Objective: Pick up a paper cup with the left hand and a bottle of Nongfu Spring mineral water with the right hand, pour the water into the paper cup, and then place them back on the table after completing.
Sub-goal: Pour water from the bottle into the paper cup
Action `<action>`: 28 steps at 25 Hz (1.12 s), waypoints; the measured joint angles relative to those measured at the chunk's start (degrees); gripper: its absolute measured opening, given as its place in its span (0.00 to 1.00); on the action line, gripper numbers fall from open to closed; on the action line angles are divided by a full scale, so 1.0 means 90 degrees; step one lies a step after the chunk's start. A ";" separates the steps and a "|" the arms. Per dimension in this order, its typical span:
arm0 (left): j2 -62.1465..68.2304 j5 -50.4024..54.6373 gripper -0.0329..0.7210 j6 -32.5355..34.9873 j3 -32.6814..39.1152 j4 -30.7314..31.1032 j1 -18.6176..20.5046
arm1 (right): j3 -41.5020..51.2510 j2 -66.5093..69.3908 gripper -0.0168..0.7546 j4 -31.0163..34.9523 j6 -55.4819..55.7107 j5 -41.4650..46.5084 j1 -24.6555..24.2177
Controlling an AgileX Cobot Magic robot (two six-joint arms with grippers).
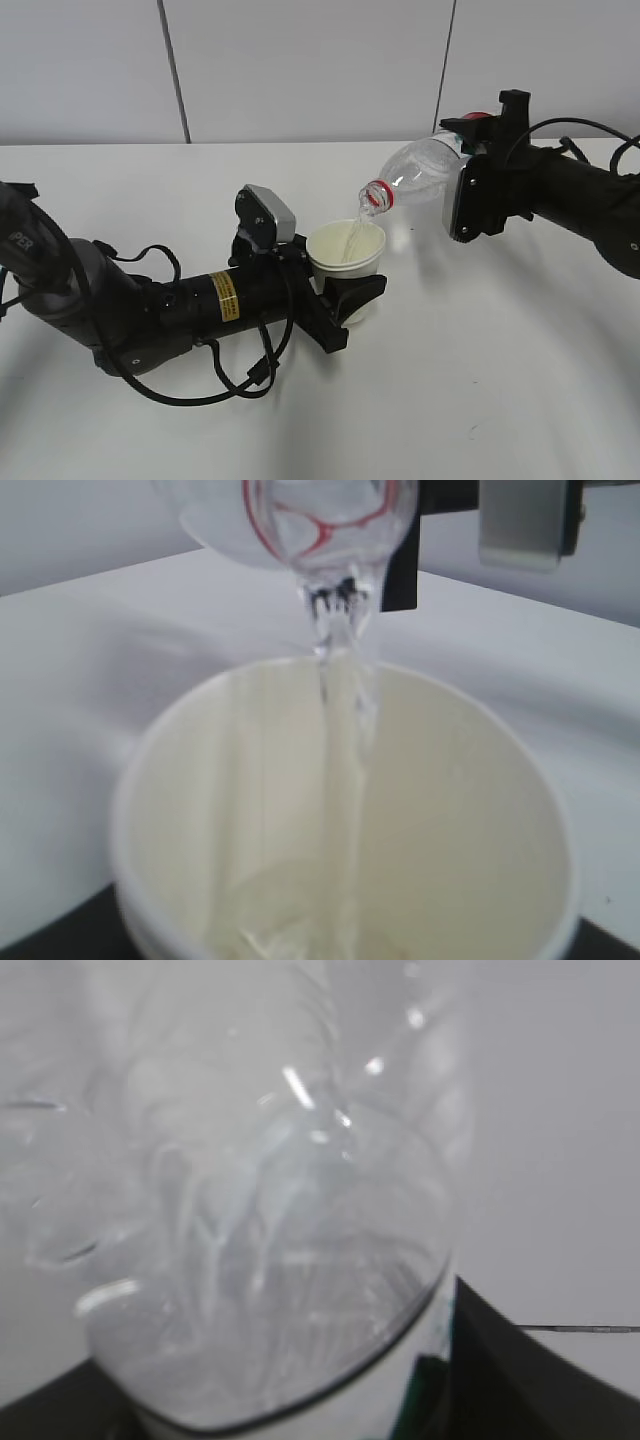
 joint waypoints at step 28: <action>0.0000 0.0039 0.58 0.0000 0.0000 0.0016 0.0000 | -0.0003 0.0000 0.56 0.0000 -0.0095 -0.0024 0.0000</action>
